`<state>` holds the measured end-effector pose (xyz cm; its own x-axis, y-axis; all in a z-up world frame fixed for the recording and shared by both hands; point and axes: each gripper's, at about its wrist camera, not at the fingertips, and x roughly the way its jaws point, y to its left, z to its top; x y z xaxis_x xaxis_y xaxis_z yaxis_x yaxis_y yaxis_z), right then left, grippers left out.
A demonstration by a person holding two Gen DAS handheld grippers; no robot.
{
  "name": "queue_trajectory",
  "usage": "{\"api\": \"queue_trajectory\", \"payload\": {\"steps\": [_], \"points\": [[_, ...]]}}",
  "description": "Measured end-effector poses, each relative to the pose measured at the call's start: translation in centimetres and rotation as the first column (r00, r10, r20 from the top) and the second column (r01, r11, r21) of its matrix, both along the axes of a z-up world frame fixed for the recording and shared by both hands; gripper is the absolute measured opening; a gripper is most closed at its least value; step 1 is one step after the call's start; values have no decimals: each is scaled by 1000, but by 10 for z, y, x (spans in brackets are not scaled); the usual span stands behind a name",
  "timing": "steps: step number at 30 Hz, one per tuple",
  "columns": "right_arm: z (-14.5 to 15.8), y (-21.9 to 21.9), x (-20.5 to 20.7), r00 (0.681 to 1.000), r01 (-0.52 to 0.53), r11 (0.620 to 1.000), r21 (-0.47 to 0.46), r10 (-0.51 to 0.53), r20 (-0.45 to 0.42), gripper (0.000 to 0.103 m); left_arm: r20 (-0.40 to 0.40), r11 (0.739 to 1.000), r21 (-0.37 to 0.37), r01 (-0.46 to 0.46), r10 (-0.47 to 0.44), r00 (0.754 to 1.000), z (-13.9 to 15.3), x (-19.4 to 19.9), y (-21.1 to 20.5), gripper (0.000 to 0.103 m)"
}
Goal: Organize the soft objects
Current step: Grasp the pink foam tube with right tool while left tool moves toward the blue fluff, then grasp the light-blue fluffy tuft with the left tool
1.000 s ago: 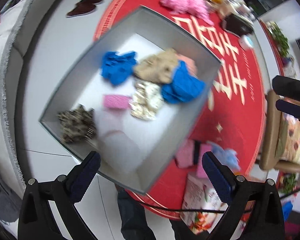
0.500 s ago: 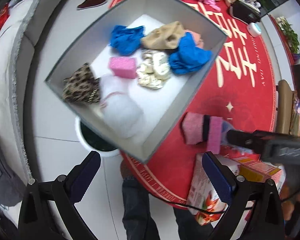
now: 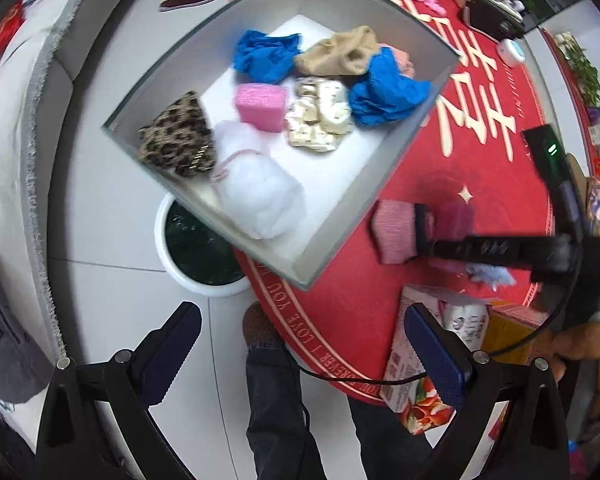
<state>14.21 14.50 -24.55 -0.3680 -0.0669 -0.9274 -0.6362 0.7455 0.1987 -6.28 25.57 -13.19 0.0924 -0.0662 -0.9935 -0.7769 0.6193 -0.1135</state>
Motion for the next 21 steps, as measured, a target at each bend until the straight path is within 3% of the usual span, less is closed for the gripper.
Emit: {"api": "queue_trajectory", "payload": {"steps": [5, 9, 12, 17, 21], "points": [[30, -23, 45, 989, 139, 987, 87, -143, 44, 26, 24, 998, -12, 60, -60, 998, 3, 23, -14, 102], [53, -48, 78, 956, 281, 946, 160, -290, 38, 26, 42, 990, -41, 136, -134, 990, 1, 53, -32, 102], [71, -65, 92, 941, 319, 924, 209, -335, 44, 26, 27, 977, -70, 202, -200, 979, -8, 78, -46, 102], [96, -89, 111, 925, 349, 897, 270, -376, 53, 26, 45, 944, -98, 314, -311, 949, -13, 126, -66, 102], [109, -116, 107, 901, 401, 861, 314, -432, 36, 26, 49, 905, -110, 410, -407, 912, -27, 168, -80, 102]]}}
